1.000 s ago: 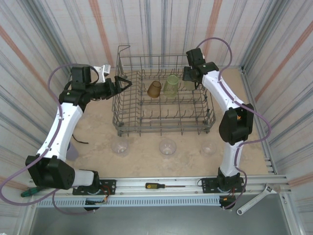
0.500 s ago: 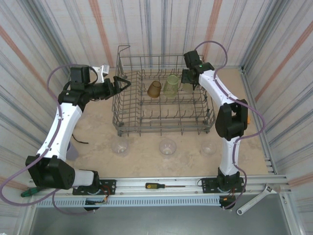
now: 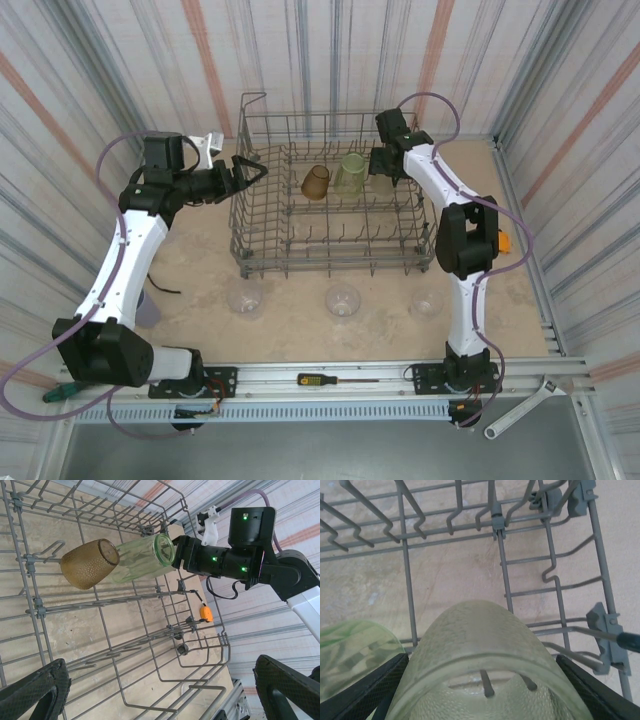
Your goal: Load the cups into the dish rack
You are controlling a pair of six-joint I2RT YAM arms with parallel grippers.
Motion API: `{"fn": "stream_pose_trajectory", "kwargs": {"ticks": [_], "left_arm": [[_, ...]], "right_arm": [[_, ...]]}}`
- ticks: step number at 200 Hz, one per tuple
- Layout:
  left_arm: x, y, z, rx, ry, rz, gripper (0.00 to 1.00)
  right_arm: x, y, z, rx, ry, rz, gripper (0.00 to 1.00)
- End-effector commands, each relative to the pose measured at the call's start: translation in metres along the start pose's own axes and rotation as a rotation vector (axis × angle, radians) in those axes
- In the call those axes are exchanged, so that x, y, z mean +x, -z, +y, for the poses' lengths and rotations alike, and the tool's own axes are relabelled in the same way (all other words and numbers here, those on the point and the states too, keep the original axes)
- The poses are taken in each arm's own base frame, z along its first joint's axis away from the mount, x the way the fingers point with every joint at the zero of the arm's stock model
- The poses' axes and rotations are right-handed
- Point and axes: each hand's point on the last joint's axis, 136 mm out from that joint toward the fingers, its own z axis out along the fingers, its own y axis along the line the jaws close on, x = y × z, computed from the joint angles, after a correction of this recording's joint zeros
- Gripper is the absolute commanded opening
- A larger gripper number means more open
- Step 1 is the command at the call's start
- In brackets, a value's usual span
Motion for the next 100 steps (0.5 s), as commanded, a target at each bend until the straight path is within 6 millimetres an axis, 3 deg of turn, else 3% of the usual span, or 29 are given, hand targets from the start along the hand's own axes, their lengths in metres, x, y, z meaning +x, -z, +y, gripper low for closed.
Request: {"fn": "stream_pose_trajectory", "kwargs": {"ticks": [1, 28, 47, 100], "left_arm": [[-0.002, 0.006, -0.006, 0.015, -0.02, -0.018, 0.99], [-0.007, 0.013, -0.01, 0.005, -0.044, -0.06, 0.99], [-0.01, 0.015, -0.012, 0.005, -0.051, -0.072, 0.99], [-0.009, 0.015, -0.015, 0.022, -0.036, -0.065, 0.99]], "right_arm": [[0.003, -0.014, 0.006, 0.001, 0.009, 0.021, 0.49], [0.011, -0.026, 0.009, 0.024, 0.042, 0.047, 0.5], [0.013, -0.027, 0.01, 0.022, 0.042, 0.059, 0.57], [0.003, -0.003, 0.01, 0.0, 0.019, 0.034, 0.78]]}}
